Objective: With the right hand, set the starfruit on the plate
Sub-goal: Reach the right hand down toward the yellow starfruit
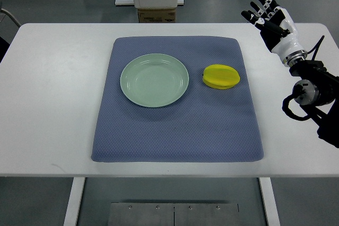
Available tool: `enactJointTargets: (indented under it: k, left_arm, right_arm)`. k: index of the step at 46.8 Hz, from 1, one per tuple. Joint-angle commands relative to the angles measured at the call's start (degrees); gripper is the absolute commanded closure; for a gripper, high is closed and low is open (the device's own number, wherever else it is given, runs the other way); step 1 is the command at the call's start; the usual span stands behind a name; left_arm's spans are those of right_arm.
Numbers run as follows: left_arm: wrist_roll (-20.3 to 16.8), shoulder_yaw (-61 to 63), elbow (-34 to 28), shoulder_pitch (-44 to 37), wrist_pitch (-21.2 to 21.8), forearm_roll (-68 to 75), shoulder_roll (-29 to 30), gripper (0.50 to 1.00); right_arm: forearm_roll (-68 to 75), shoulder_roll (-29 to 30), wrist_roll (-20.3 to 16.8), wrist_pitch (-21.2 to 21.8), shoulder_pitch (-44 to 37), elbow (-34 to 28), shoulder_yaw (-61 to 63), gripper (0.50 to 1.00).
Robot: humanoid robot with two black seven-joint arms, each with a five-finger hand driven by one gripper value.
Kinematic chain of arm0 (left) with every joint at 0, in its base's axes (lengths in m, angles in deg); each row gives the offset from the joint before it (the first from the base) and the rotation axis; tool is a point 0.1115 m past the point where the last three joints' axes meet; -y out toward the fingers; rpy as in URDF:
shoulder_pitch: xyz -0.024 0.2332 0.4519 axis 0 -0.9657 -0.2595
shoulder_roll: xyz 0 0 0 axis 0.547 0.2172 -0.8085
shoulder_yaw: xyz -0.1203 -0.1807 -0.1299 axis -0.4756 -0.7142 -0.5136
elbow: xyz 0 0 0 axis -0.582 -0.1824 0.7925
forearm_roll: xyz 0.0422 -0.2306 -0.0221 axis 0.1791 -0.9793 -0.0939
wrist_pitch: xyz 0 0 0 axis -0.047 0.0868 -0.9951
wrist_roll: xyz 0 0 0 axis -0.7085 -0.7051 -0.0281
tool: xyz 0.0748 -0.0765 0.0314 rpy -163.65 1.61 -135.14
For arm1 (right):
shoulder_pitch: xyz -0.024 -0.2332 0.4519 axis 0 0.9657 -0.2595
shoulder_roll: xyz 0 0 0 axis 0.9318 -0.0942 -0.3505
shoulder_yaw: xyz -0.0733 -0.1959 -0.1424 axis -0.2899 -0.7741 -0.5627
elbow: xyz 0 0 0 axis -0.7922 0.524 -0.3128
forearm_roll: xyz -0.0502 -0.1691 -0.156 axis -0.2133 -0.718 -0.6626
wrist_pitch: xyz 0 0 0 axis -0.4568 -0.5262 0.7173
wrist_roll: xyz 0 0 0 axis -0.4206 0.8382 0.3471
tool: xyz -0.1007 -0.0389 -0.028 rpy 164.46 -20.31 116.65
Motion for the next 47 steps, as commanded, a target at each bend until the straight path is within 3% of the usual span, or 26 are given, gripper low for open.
enactJointTargets:
  k: [1,8,15,31,40,47]
  left_arm:
    - [0.0,0.0,0.0,0.0,0.0,0.0,0.0,0.500]
    - [0.0,0.0,0.0,-0.1,0.0,0.1,0.0,0.500]
    - [0.0,0.0,0.0,-0.1,0.0,0.0,0.0,0.500]
    - [0.0,0.0,0.0,-0.1,0.0,0.0,0.0,0.500]
    - [0.0,0.0,0.0,-0.1,0.0,0.1,0.0,0.500]
    - [0.0,0.0,0.0,0.0,0.0,0.0,0.0,0.500]
  right_arm:
    - [-2.2,-4.1,0.0,-0.9,0.6,-5.9,-1.9,0.500]
    - [-8.6,-10.0,0.0,-3.1,0.9,-16.7,-6.6,0.500]
    - [-14.9,-12.4,0.0,-5.8,0.4,-20.9,-10.4,0.500]
    - [-21.5,-12.2,-0.1,-18.3,-4.7,-21.4,-23.8,0.500]
    - [-21.9,-10.2,0.0,-22.3,-8.2,-21.3,-29.7,0.500]
    - [-21.9,-7.4,-0.3,-28.5,-11.6,-21.0,-37.3,0.505]
